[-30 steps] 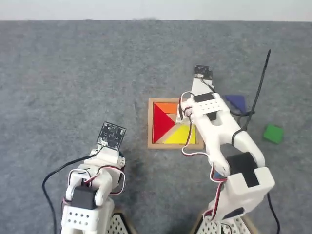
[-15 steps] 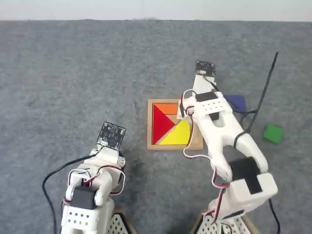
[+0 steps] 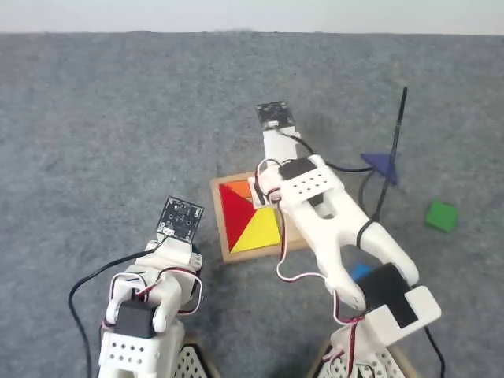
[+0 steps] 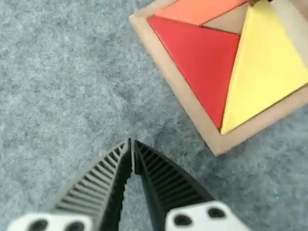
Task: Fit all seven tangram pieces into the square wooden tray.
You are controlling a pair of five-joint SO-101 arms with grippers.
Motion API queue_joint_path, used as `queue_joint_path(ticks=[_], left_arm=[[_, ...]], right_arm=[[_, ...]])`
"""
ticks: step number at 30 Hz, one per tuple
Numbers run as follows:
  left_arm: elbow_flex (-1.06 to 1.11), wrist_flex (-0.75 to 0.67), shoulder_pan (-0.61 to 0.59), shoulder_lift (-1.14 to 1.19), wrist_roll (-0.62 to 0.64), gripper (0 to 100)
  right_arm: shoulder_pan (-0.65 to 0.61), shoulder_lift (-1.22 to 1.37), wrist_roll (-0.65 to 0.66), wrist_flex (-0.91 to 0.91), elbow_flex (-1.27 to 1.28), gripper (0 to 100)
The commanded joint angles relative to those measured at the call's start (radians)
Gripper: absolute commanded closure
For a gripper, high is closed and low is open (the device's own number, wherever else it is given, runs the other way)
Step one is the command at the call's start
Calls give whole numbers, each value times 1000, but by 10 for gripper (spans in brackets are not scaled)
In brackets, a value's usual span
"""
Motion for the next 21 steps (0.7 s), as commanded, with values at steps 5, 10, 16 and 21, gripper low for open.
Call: queue_joint_path(ticks=[5,10,16,21], left_arm=[[-12,5,-5,-21,5,987],[-12,5,-5,-21,5,987],[-12,5,-5,-21,5,987],[-12,5,-5,-21,5,987]], right_arm=[[-28,-59,57,-8,-137,992],[-31,-59,57,27,-216,992],[-44,-16,58,81,-226,992],[-73,-111,57,8,-35,992]])
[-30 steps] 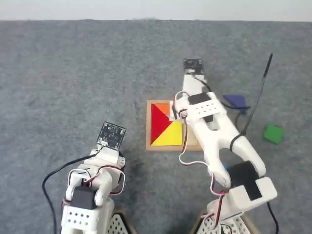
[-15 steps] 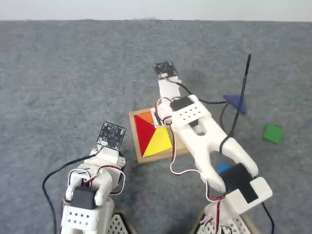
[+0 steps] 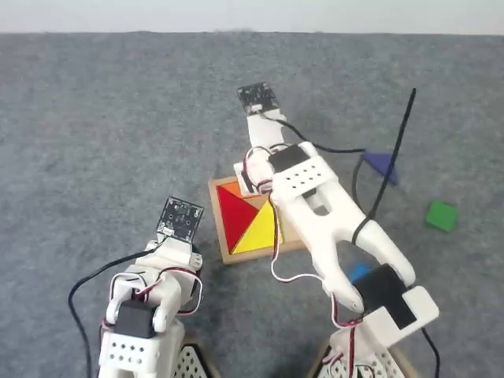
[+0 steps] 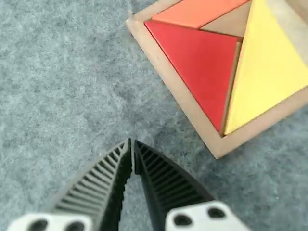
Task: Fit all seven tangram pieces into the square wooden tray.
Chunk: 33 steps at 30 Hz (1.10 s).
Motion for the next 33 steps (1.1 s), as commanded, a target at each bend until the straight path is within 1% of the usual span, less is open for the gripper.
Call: queue_joint_path(ticks=[1,3,6,9,12,17,28,33], left_arm=[[-12,5,-5,-21,5,987],[-12,5,-5,-21,5,987],[-12,5,-5,-21,5,987],[-12,5,-5,-21,5,987],[-12,5,-5,-21,5,987],[-12,5,-5,-21,5,987],[-12,5,-5,-21,5,987],[-12,5,-5,-21,5,987]], right_arm=[[-33,-147,11,-77,173,992],[-24,-232,8,-142,310,992],[51,-317,8,-225,451,992],[127,-305,5,-209,468,992],[154,-242,5,-216,470,992],[134,-147,8,-271,457,992],[47,-128,11,-265,342,992],[12,-84,11,-219,242,992]])
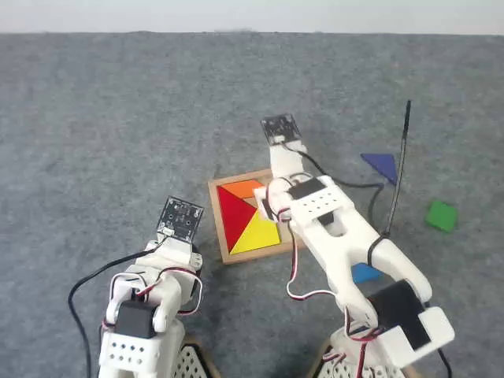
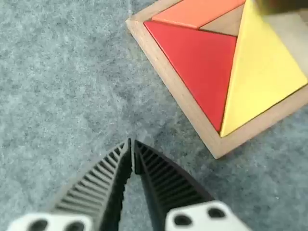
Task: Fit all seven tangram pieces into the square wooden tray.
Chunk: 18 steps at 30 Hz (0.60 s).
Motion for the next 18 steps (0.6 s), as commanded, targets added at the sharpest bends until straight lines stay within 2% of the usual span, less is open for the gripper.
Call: queue_joint_path(ticks=[1,7,13,18], left_arm=[[-12,5,-5,-21,5,987],[-12,5,-3,-21,5,987],[-12,5,-5,-21,5,987],[-12,5,-5,-21,5,987]], right_arm=[[-41,67,11,33,-140,992],[-31,162,11,70,-216,992],[-15,-48,9,68,-143,992],[47,-289,5,76,60,992]])
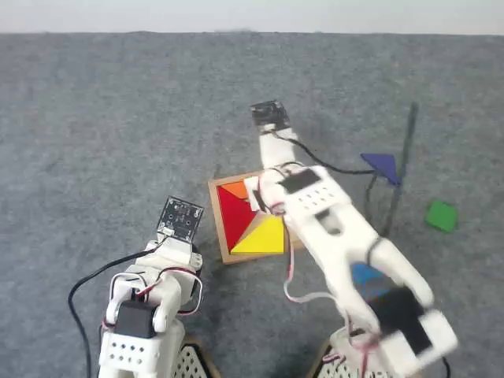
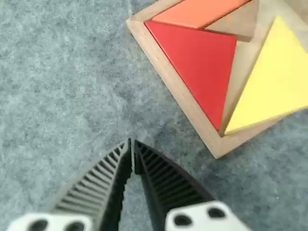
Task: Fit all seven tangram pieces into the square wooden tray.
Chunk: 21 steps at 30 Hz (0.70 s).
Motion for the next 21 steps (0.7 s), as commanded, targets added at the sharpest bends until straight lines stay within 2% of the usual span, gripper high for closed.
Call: queue_joint_path(ticks=[1,5,10,14,21], left_arm=[[-12,5,-5,-21,5,987],[-12,5,-5,-21,5,987],[-12,5,-5,-21,5,987],[-12,5,-5,-21,5,987],[-12,5,-5,-21,5,987]], right_arm=[[73,-263,8,4,170,992],[93,-298,11,-28,322,992],[79,-240,11,-13,338,988],[13,-274,11,1,338,974],[-124,-372,12,62,405,853]])
